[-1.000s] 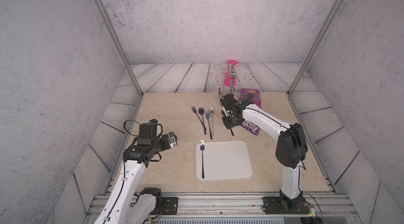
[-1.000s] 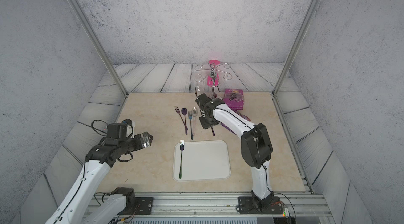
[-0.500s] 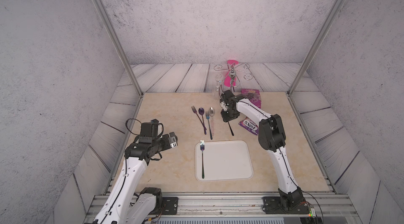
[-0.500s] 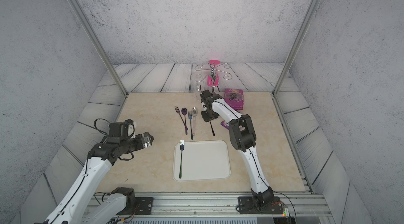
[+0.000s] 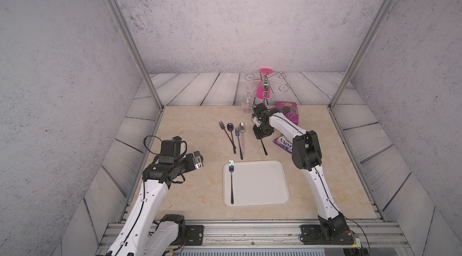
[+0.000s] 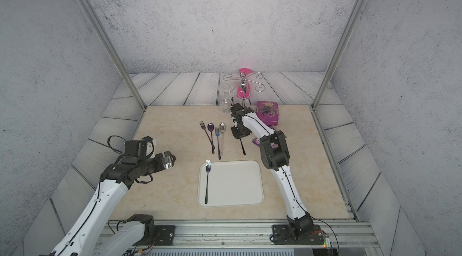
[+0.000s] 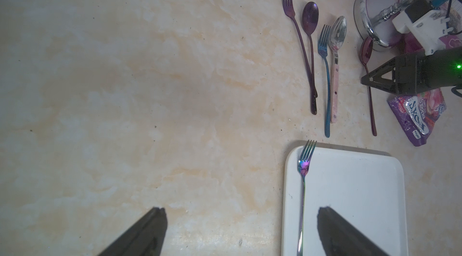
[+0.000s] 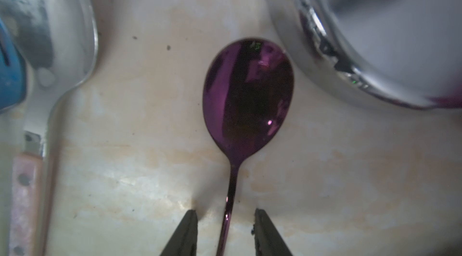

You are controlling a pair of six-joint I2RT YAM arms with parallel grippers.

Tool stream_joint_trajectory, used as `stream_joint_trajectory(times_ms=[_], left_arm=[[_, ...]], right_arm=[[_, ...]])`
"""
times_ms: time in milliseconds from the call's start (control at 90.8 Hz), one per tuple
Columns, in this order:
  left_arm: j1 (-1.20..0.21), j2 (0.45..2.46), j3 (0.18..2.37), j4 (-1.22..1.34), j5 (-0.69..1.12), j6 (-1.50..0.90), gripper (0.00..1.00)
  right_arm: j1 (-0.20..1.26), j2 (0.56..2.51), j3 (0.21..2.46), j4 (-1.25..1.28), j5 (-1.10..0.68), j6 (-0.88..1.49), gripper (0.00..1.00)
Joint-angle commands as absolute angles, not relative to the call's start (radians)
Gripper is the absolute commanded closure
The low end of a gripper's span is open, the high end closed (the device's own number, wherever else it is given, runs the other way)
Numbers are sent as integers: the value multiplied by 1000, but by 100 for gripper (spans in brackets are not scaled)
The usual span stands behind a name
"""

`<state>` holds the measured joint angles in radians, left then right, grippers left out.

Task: Set the spoon and fork side by side
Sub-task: Pick up the spoon from the center of the board.

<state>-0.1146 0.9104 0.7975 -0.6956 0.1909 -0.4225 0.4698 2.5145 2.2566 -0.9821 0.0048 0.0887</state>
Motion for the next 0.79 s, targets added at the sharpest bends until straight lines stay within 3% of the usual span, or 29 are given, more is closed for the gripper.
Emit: stream_joint_trajectory(times_ms=[0,308,782], left_arm=[[-122,901,813,-696,190,-407,1],[-122,891,813,-699,183,-408,1],[-121,876,810,-703,169,-411,0]], right_arm=[[466,2558,2279,-1030,9,84,66],[465,2564,2283,-1038,30,95,100],[473,2338,2184,-959,45,121,100]])
